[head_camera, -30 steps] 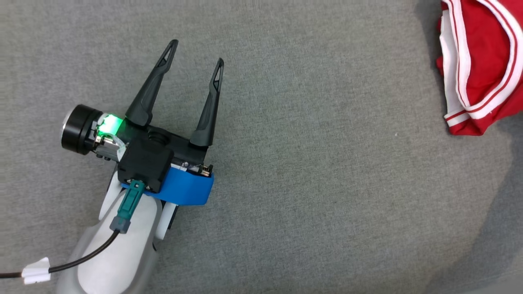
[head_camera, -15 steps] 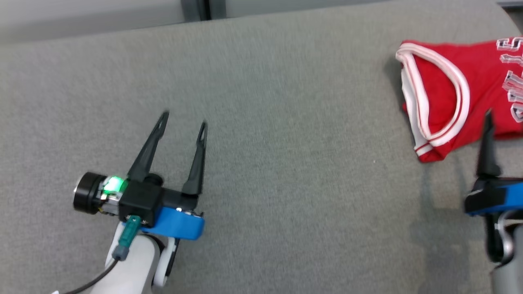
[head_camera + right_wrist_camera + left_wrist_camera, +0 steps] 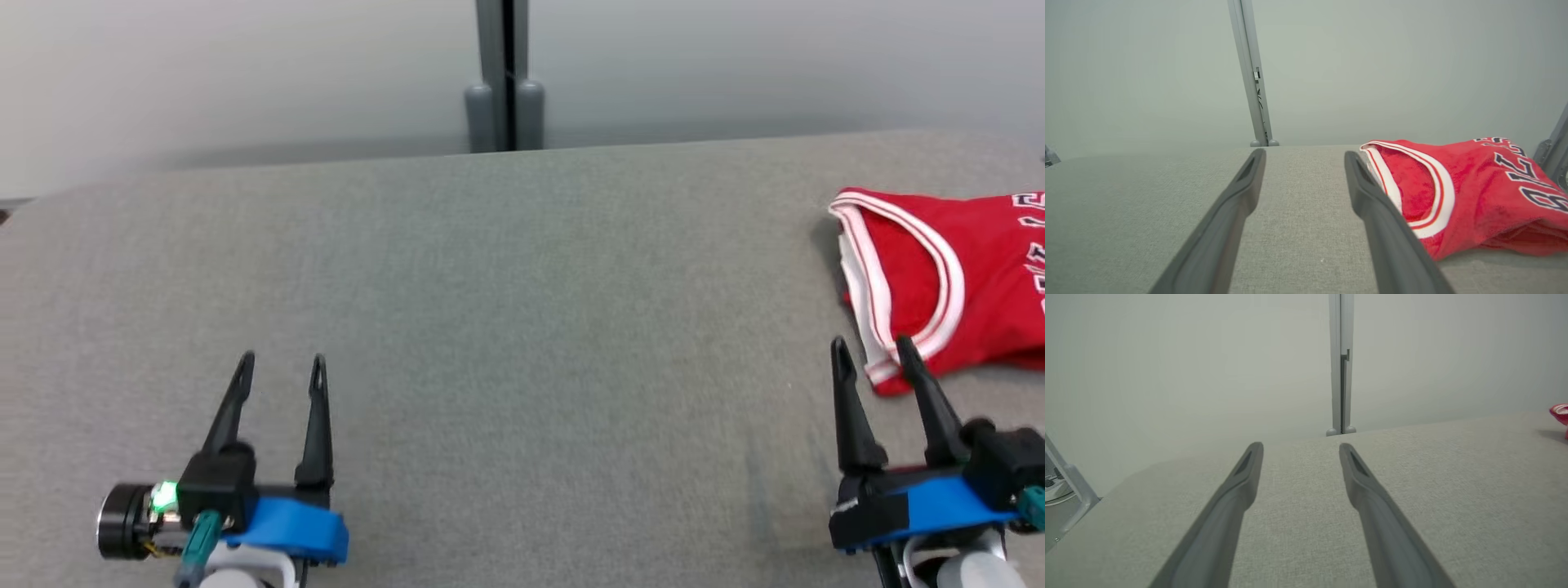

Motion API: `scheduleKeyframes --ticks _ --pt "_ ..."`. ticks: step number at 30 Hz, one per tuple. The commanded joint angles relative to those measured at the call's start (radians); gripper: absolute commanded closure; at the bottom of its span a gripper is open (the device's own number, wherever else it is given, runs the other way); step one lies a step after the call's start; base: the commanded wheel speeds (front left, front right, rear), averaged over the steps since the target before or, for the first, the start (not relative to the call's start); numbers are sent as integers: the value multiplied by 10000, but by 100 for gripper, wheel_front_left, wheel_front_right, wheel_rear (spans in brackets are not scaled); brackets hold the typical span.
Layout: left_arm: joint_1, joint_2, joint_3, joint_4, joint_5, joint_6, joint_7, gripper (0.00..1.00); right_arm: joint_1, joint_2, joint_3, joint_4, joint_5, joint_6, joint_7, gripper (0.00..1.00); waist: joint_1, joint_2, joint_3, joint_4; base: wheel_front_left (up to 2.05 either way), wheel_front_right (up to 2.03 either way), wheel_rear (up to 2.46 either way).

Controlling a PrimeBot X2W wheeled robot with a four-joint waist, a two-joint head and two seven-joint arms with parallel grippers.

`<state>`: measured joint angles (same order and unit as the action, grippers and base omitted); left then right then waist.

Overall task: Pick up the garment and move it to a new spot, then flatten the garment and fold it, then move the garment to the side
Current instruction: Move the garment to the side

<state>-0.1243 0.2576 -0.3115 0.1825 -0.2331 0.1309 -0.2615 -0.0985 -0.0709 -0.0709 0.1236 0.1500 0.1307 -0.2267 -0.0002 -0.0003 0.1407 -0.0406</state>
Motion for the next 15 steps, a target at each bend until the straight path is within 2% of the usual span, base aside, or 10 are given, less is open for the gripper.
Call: scheduleKeyframes --ticks 1,7,15 --pt "185 88 106 100 -98 75 -36 0 302 15 0 -149 40 2 114 0 2 3 -138 189 0 0 0" --pt "672 209 318 335 -426 -30 -40 0 1042 157 -37 -616 18 2 502 0 2 3 -701 645 0 0 0" --pt "1193 262 177 629 -663 -254 -9 0 1989 201 -179 -1098 147 2 988 0 2 3 -1312 612 0 0 0"
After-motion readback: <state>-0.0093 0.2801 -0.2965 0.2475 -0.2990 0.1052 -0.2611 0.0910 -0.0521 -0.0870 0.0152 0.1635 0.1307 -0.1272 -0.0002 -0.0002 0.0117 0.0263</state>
